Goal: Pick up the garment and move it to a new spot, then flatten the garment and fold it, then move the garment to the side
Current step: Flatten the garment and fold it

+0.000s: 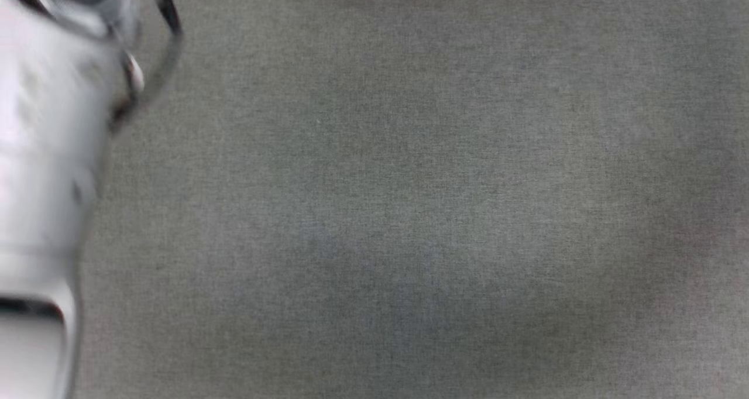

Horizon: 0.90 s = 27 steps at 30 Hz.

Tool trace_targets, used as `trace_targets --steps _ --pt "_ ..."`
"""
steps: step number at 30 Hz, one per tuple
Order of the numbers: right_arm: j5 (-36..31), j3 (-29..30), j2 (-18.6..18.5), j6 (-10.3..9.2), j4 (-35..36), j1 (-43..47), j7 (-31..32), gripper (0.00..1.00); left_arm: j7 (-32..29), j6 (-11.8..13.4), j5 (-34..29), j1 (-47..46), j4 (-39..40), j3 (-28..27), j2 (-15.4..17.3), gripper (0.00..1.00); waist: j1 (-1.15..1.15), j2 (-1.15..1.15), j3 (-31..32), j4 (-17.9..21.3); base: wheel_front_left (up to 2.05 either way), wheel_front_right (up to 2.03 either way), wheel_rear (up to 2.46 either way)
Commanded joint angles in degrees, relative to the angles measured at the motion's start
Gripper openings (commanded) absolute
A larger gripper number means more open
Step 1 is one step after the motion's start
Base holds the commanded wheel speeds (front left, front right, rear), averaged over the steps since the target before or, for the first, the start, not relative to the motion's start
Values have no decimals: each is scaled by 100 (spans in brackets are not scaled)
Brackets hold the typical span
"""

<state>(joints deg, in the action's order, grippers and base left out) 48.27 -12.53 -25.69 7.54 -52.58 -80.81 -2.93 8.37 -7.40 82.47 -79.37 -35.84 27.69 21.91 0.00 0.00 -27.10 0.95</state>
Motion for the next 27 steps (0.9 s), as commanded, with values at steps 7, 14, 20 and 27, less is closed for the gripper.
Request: trace_targets --steps 7,14,20,27 --pt "678 -669 -408 -9 930 1664 258 0 455 -11 254 2308 1463 296 319 0 0 0 60 -27 0 0 0" --pt "1421 -933 -1028 -8 2160 3379 595 0 661 -12 306 4233 2853 284 517 0 0 0 276 -99 0 0 0" --pt "1908 -807 -1493 -8 3329 4815 697 0 678 -12 -225 5576 3601 43 629 0 0 0 542 -104 0 0 0" --pt "2093 -170 -1996 -8 4496 6426 730 0 674 -12 -684 6886 4460 -245 701 0 0 0 747 -137 0 0 0"
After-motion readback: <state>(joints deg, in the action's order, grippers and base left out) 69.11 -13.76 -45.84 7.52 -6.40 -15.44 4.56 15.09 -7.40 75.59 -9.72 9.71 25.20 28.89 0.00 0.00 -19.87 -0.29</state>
